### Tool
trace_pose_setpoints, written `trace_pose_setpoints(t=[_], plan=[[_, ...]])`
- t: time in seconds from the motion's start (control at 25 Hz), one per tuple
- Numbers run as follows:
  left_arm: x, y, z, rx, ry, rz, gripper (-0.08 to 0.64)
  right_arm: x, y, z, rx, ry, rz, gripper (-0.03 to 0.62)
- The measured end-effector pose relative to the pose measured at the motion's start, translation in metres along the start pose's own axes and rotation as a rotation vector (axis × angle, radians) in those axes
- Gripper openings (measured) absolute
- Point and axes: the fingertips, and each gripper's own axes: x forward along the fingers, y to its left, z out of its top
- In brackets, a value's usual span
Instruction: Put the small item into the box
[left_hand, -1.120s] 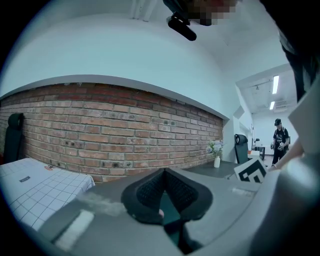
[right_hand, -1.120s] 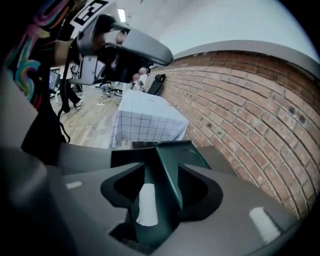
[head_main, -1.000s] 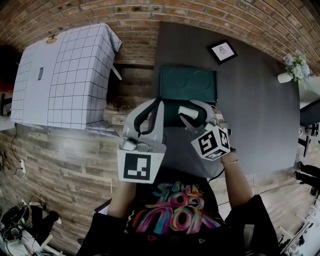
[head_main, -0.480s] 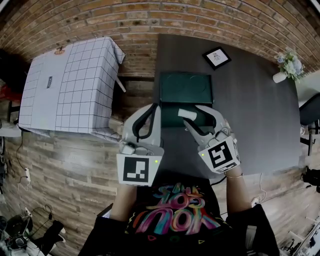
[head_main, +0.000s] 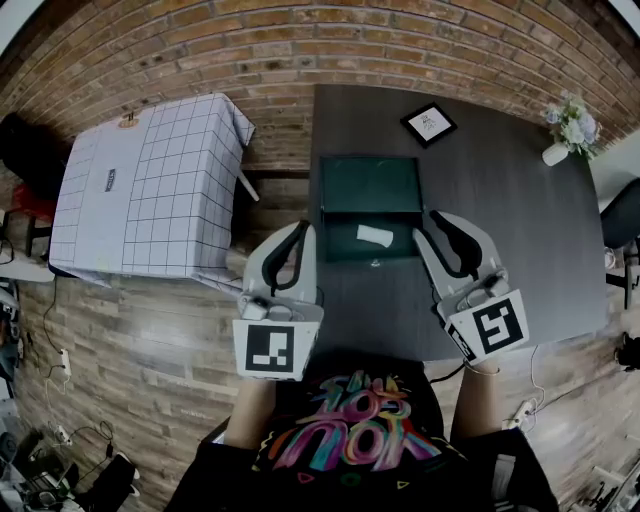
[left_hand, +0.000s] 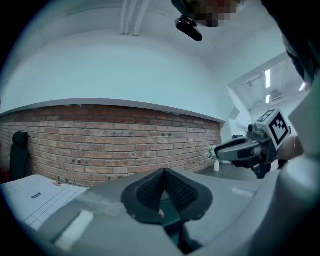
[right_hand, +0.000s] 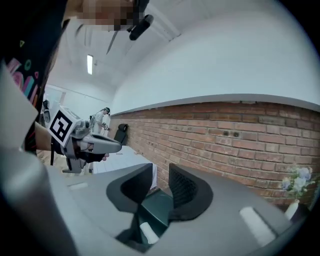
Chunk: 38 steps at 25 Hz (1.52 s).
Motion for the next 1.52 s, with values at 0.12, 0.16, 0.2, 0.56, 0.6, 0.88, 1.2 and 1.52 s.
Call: trace_pose_setpoints(t=[0.12, 0.16, 0.2, 0.56, 0.6, 0.88, 1.2, 1.52], plan=[[-0.003, 0.001, 0.002, -0.001, -0.002, 0.008, 0.002, -0.01, -0.006, 0.005, 0.038, -0.035, -0.039, 0.074], [-0.003, 0.002, 0.003, -0.001, -0.002, 0.01, 0.003, -0.012, -0.007, 0.006, 0.053, -0.046, -0.047, 0.067], [-0.003, 0.003, 0.003, -0.001, -0.003, 0.012, 0.002, -0.014, -0.007, 0.007, 0.064, -0.055, -0.055, 0.062], [-0.003, 0.006, 0.006, -0.004, -0.011, 0.026, 0.003, -0.021, -0.01, 0.005, 0.127, -0.084, -0.071, 0.002], [-0.003, 0.006, 0.006, -0.005, -0.01, 0.026, 0.003, -0.021, -0.011, 0.005, 0.134, -0.085, -0.071, 0.002], [-0.001, 0.004, 0.005, -0.001, -0.007, 0.016, 0.003, -0.022, -0.013, 0.002, 0.154, -0.075, -0.071, 0.002], [0.0, 0.005, 0.001, -0.003, 0.0, 0.005, 0.003, -0.018, -0.007, -0.005, 0.175, -0.067, -0.056, 0.002], [0.002, 0.006, 0.0, -0.005, -0.003, 0.003, 0.003, -0.016, -0.007, -0.006, 0.187, -0.072, -0.065, 0.002]])
